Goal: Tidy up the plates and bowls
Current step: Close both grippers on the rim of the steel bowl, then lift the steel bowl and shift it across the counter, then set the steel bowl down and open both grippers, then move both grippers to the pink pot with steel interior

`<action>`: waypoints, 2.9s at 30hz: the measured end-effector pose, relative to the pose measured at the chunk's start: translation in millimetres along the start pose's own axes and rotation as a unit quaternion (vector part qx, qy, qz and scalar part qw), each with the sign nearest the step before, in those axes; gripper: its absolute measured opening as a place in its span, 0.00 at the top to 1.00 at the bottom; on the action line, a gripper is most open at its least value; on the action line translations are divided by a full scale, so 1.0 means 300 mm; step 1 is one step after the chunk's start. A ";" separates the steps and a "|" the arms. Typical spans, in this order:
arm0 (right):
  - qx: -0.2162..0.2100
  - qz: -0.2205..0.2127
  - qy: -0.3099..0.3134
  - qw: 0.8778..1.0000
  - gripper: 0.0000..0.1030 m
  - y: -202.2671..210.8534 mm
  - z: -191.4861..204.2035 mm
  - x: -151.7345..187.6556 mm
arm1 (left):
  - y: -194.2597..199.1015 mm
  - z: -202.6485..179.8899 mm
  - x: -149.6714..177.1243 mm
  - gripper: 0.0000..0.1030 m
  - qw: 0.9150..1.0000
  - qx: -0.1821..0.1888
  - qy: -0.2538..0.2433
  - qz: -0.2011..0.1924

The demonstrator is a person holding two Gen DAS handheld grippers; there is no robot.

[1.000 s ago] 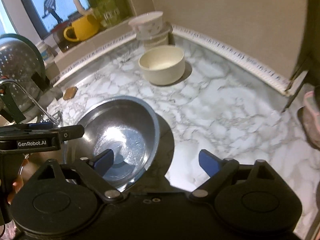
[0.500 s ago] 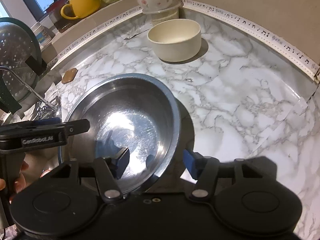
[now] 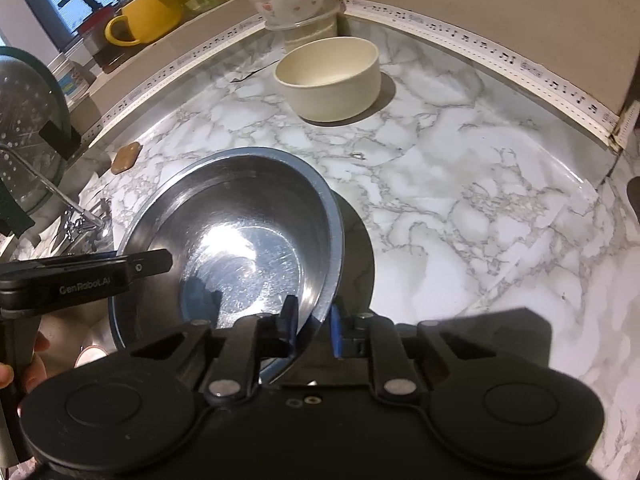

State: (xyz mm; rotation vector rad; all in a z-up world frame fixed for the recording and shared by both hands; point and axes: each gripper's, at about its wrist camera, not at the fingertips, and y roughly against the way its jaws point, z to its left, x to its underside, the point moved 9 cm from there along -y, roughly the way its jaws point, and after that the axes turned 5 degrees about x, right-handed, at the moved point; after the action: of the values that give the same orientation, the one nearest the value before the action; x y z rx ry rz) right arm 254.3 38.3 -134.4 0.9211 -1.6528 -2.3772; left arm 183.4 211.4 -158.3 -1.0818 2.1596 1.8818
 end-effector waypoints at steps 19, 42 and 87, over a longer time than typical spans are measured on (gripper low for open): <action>0.038 -0.037 -0.053 0.997 0.84 0.232 -0.311 0.088 | 0.030 -0.381 0.008 0.68 0.995 0.060 -0.075 0.008; 0.062 -0.024 -0.085 0.994 0.84 0.210 -0.487 0.160 | -0.112 -0.577 0.061 0.68 0.989 0.071 -0.123 0.043; 0.115 -0.085 -0.088 0.986 0.30 0.456 -0.730 -0.051 | 0.083 -0.802 -0.200 0.23 0.980 0.119 -0.151 -0.046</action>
State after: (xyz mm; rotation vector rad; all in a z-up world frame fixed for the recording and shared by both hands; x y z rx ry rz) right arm 348.5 -189.8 -57.2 0.9450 -2.0271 -2.4781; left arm 305.4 23.2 -49.7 -0.7787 2.0561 1.5782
